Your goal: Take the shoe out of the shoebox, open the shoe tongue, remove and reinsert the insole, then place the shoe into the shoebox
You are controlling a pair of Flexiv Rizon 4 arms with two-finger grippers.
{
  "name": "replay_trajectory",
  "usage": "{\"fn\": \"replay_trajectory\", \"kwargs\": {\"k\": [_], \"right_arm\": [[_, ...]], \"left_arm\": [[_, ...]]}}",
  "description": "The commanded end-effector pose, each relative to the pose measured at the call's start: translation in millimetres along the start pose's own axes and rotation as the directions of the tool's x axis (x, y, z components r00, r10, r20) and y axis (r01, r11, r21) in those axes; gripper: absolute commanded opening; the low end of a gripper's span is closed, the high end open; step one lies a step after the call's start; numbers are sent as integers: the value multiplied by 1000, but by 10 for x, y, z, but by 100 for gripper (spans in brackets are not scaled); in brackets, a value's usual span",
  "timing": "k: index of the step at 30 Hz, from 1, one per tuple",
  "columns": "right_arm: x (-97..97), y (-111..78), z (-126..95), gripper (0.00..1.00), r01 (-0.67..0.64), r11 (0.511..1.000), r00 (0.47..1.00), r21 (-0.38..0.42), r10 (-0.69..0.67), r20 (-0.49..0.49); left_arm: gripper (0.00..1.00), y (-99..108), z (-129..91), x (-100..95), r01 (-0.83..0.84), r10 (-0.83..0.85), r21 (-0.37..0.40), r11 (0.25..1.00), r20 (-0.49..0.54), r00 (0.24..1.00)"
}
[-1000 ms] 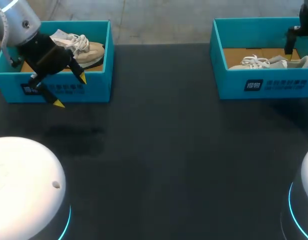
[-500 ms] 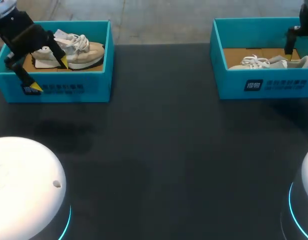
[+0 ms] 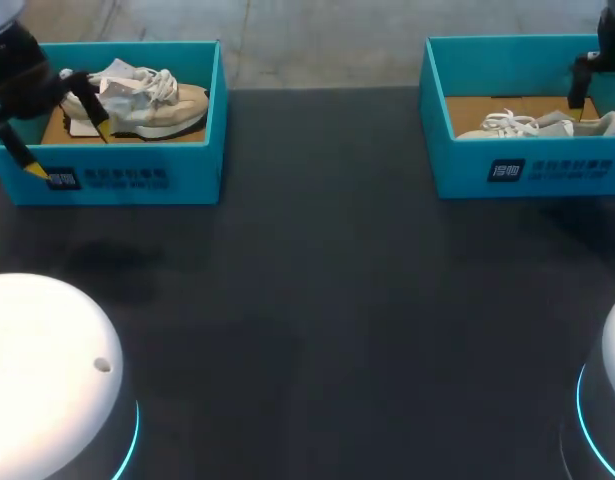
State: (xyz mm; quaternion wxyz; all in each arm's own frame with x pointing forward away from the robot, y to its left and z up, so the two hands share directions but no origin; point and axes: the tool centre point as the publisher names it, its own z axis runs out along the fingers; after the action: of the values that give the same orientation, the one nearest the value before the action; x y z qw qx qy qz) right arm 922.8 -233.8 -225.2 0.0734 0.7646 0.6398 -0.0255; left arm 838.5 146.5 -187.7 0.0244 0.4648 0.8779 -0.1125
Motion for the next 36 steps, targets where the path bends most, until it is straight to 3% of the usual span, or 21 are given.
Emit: {"fn": "replay_trajectory", "kwargs": {"k": [1,9,25,27,31,36], "right_arm": [[-2,-7,-3,100,0,1000,1000,-1,0,0],[-2,-7,-3,100,0,1000,1000,-1,0,0],[-2,-7,-3,100,0,1000,1000,-1,0,0],[-2,-7,-3,100,0,1000,1000,-1,0,0],[-2,-7,-3,100,0,1000,1000,-1,0,0],[-2,-7,-3,100,0,1000,1000,-1,0,0]], "left_arm": [[100,336,-28,-26,-49,50,56,997,-17,999],[100,728,-138,30,-154,155,58,986,-17,988],[100,728,-138,30,-154,155,58,986,-17,988],[100,734,-129,-2,-190,190,-13,982,-11,982],[100,911,-132,-53,-265,265,-70,962,-21,964],[100,1174,-111,-111,-328,327,-41,944,-13,945]]}}
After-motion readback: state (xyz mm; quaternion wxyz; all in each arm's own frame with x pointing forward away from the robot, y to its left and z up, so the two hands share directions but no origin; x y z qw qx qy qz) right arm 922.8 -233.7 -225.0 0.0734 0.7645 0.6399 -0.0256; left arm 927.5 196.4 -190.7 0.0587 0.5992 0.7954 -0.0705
